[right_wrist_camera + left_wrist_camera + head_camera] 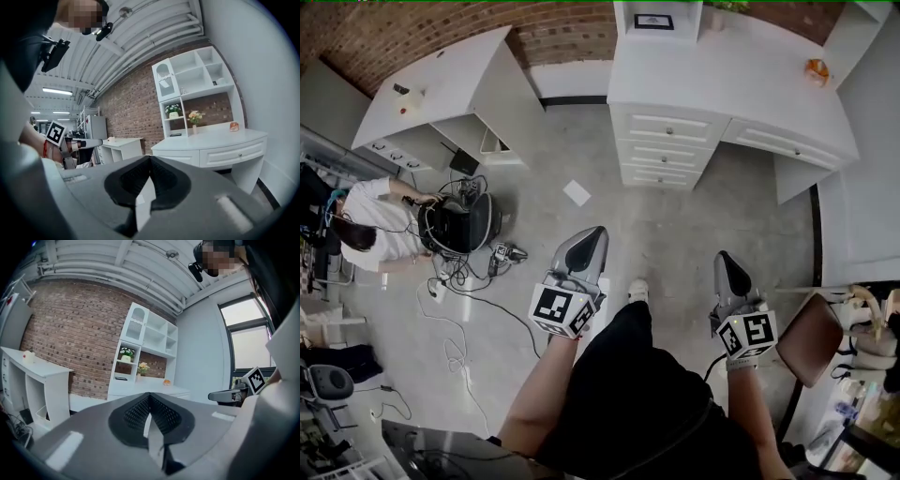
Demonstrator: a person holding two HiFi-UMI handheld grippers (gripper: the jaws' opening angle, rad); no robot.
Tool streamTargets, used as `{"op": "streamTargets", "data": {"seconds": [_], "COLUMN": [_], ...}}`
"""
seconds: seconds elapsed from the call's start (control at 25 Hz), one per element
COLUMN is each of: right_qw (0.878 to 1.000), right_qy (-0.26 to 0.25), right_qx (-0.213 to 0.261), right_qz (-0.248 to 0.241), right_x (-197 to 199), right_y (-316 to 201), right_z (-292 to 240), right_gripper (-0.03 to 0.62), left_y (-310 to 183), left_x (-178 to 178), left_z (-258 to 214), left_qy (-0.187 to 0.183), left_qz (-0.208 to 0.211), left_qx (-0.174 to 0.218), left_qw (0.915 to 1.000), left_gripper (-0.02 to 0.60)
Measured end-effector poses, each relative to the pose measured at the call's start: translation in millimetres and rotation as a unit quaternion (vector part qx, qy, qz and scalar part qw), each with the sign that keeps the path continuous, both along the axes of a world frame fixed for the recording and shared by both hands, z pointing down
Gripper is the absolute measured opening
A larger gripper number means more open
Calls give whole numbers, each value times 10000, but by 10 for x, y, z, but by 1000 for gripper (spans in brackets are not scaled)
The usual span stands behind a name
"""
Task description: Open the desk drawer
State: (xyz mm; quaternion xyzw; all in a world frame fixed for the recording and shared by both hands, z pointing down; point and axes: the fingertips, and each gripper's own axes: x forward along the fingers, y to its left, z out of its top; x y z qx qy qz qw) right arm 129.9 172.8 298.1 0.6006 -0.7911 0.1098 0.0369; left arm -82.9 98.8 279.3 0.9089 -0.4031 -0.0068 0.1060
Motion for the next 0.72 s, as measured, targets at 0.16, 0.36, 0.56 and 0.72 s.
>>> {"op": "streamTargets", "data": {"seconds": [0.16,0.36,0.56,0.72], "right_qw": [9999,9997,9996,9993], "right_qy": [50,124,184,176], "right_qx": [-55,-210,-161,-89], "right_qz": [-78,32,163,314], "right_x": [54,169,249,290], "right_y": [-343,-773,-1157,-1328], "right_z": [12,148,219,234], "right_gripper": [2,2,2,2], "left_y": [-338,-773,-1152,-1343], "left_x": [115,229,327,343], "left_z": [22,157,204,266], "left_qy": [-1,-9,-12,-26], "left_qz": [60,113,271,300], "left_qx": [-45,-171,-154,-187], "left_qw": [10000,9998,9995,9994], "left_gripper": [-2,-2,-2,-2]}}
